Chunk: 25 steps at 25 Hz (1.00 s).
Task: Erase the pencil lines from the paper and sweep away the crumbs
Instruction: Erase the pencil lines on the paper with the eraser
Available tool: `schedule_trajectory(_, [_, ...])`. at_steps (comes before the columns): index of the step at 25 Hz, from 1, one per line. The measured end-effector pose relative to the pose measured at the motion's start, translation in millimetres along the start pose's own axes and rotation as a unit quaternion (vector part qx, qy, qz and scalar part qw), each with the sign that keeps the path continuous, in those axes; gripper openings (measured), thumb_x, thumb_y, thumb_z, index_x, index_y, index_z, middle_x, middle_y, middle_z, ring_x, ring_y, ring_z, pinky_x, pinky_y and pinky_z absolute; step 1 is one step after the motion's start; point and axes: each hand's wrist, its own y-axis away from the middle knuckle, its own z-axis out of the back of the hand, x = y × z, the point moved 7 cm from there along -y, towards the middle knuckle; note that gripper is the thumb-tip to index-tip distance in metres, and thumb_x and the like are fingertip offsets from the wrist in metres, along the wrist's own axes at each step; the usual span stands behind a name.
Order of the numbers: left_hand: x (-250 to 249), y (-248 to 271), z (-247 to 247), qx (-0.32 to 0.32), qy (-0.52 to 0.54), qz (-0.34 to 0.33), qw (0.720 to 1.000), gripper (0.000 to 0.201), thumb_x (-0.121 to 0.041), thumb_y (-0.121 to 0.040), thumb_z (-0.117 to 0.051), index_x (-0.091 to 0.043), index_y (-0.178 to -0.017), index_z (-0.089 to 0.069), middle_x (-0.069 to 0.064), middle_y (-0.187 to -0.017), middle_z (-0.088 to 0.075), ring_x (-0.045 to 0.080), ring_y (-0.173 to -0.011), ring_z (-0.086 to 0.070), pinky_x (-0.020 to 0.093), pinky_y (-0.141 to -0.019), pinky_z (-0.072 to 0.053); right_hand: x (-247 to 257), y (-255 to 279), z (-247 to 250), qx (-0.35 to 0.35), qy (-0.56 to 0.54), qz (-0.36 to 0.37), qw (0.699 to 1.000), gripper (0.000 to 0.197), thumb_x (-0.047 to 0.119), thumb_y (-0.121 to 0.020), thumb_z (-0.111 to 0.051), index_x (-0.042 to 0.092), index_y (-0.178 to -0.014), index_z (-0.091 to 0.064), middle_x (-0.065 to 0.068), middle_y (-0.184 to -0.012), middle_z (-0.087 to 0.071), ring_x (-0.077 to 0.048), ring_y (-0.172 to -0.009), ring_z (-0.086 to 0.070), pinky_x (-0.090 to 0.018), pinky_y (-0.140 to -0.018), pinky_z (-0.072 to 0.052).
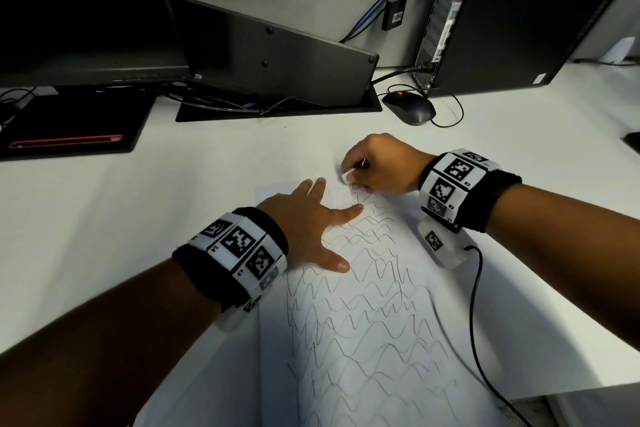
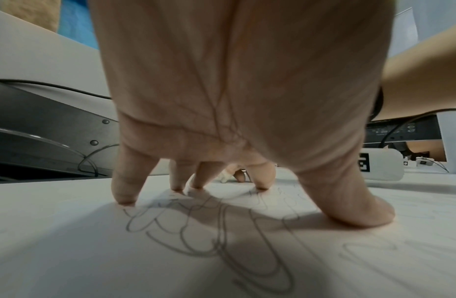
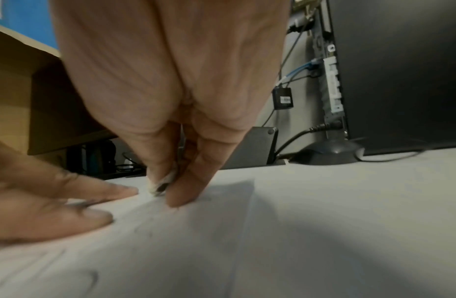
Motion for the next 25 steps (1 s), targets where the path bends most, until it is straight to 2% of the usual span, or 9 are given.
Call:
schedule_trajectory(4, [-7, 0, 6, -0.010, 0.009, -0.007, 1.000, 0.095, -0.073, -0.080, -0.059, -0.051, -0.153, -0.003, 0.007, -0.166, 0.010, 0.026, -0.153, 0.006, 0.052, -0.118, -0.023, -6, 1, -4, -0.024, 0.017, -0.009, 1.000, 0.008, 0.015, -0.084, -0.066, 0.014, -0.088, -0.073, 0.001, -0.084, -0.070, -0.016, -0.080, -0.062, -0.031, -0.077, -0.052])
schedule_trajectory(8, [-13, -4, 7, -0.004, 0.008, -0.003, 1.000, 0.098, -0.075, -0.079, -0.058, -0.050, -0.154, 0.001, 0.011, -0.166, 0.010, 0.029, -0.153, 0.008, 0.054, -0.116, -0.026, 3, 2, -4, -0.013, 0.024, 0.008, 1.000, 0.008, 0.017, -0.083, -0.066, 0.016, -0.088, -0.073, 0.002, -0.086, -0.070, -0.014, -0.080, -0.061, -0.033, -0.076, -0.053])
schedule_trajectory(11, [-11, -5, 5, -0.004, 0.020, -0.008, 1.000, 0.096, -0.074, -0.079, -0.059, -0.051, -0.153, -0.002, 0.005, -0.166, 0.011, 0.029, -0.152, 0.008, 0.054, -0.117, -0.025, 15, 7, -17, 0.060, 0.023, 0.036, 0.997, 0.011, 0.022, -0.085, -0.066, 0.022, -0.093, -0.074, 0.006, -0.089, -0.069, -0.010, -0.081, -0.061, -0.027, -0.073, -0.052])
schedule_trajectory(12, [-10, -4, 5, -0.002, 0.020, -0.008, 1.000, 0.096, -0.074, -0.079, -0.059, -0.051, -0.153, -0.002, 0.005, -0.166, 0.012, 0.029, -0.152, 0.009, 0.054, -0.117, -0.024, 14, 5, -16, 0.064, 0.024, 0.033, 0.997, 0.011, 0.023, -0.086, -0.066, 0.023, -0.094, -0.074, 0.006, -0.089, -0.069, -0.010, -0.082, -0.061, -0.027, -0.074, -0.051])
schedule_trajectory(15, [-11, -5, 3, 0.001, 0.003, -0.001, 1.000, 0.097, -0.078, -0.079, -0.055, -0.054, -0.152, 0.004, 0.010, -0.165, 0.015, 0.027, -0.152, 0.011, 0.053, -0.117, -0.025, 1, 0, 0, -0.001, 0.057, -0.005, 0.998, 0.012, 0.024, -0.086, -0.063, 0.025, -0.093, -0.073, 0.006, -0.093, -0.069, -0.016, -0.088, -0.062, -0.032, -0.078, -0.051])
schedule_trajectory(16, [-11, -4, 3, 0.000, 0.001, 0.000, 1.000, 0.097, -0.078, -0.079, -0.055, -0.054, -0.152, 0.004, 0.010, -0.165, 0.014, 0.027, -0.152, 0.011, 0.053, -0.117, -0.025, 0, 0, -1, 0.000, 0.066, -0.002, 0.998, 0.012, 0.024, -0.086, -0.063, 0.025, -0.092, -0.073, 0.006, -0.093, -0.069, -0.016, -0.088, -0.061, -0.032, -0.077, -0.051])
schedule_trajectory(19, [-9, -4, 3, 0.004, 0.016, -0.006, 1.000, 0.097, -0.077, -0.078, -0.056, -0.054, -0.152, 0.002, 0.008, -0.165, 0.014, 0.027, -0.152, 0.012, 0.053, -0.118, -0.023, 11, 5, -16, 0.078, 0.048, 0.035, 0.995, 0.011, 0.023, -0.086, -0.064, 0.024, -0.092, -0.074, 0.007, -0.088, -0.069, -0.012, -0.083, -0.061, -0.027, -0.072, -0.049])
schedule_trajectory(23, [-11, -4, 4, 0.001, 0.000, -0.002, 1.000, 0.096, -0.078, -0.079, -0.054, -0.054, -0.152, 0.004, 0.010, -0.165, 0.013, 0.027, -0.152, 0.011, 0.053, -0.116, -0.025, 0, 2, -1, 0.016, 0.086, -0.006, 0.996, 0.015, 0.025, -0.086, -0.061, 0.028, -0.096, -0.072, 0.008, -0.096, -0.068, -0.016, -0.092, -0.061, -0.028, -0.075, -0.044])
schedule_trajectory(25, [-11, -3, 4, -0.001, 0.002, -0.007, 1.000, 0.095, -0.077, -0.079, -0.055, -0.053, -0.152, 0.001, 0.009, -0.166, 0.012, 0.027, -0.152, 0.010, 0.052, -0.116, -0.025, 8, 4, -11, 0.050, 0.074, 0.026, 0.996, 0.015, 0.023, -0.084, -0.062, 0.027, -0.094, -0.073, 0.007, -0.092, -0.069, -0.015, -0.088, -0.061, -0.031, -0.076, -0.050])
